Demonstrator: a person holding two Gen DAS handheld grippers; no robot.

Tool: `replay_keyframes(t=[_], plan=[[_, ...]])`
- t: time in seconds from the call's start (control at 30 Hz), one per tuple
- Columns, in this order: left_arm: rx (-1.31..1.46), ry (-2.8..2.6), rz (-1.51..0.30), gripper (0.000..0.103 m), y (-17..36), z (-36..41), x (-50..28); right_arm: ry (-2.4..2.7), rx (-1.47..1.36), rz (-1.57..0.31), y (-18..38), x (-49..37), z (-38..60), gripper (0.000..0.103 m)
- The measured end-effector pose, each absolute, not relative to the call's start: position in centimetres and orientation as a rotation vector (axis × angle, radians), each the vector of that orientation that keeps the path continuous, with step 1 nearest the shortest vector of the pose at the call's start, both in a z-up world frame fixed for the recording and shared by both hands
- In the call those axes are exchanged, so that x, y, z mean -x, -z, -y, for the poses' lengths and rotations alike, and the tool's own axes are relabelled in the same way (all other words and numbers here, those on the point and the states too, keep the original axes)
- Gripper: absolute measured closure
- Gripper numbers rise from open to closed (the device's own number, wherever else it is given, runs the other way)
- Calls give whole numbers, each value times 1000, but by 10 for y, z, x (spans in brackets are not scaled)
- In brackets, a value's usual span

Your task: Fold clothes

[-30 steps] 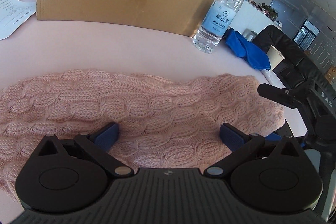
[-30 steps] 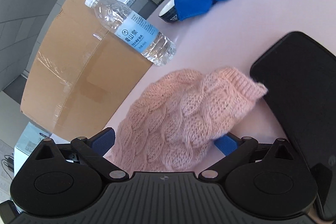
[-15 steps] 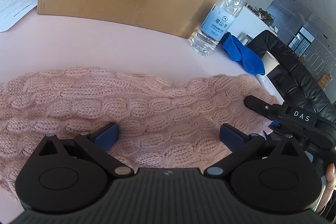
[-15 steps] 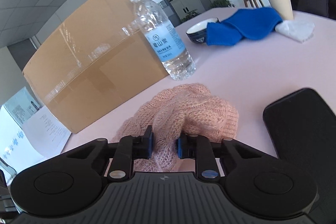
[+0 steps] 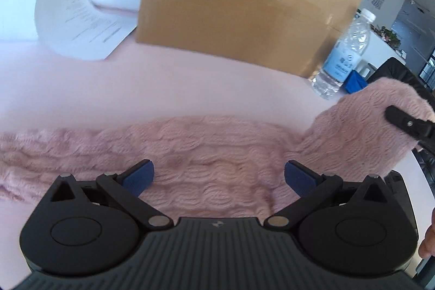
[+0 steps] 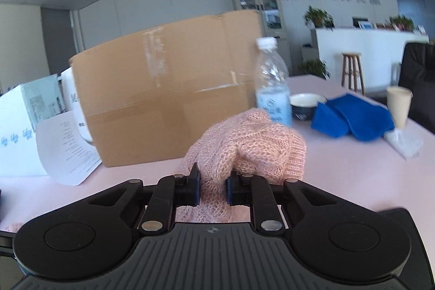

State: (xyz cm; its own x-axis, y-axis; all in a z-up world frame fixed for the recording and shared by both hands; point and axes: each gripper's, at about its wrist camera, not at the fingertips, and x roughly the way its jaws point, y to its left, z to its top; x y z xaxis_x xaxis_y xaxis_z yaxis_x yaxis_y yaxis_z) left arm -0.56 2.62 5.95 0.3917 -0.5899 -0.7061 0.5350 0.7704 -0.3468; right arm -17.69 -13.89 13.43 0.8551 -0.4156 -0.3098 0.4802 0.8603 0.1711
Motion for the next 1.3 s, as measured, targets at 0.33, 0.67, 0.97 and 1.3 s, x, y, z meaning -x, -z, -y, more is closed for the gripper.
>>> replay_keyframes(t=[0.33, 0.67, 0.97, 1.3], plan=[[280, 574, -891, 0, -57, -109, -21, 237, -129, -284, -146, 136, 67, 88], [411, 512, -789, 0, -60, -162, -15, -28, -123, -369, -120, 107, 17, 88], [549, 430, -722, 0, -60, -204, -12, -288, -197, -556, -89, 90, 11, 19], [551, 413, -583, 0, -72, -214, 0, -263, -361, -307, -123, 161, 84, 5]])
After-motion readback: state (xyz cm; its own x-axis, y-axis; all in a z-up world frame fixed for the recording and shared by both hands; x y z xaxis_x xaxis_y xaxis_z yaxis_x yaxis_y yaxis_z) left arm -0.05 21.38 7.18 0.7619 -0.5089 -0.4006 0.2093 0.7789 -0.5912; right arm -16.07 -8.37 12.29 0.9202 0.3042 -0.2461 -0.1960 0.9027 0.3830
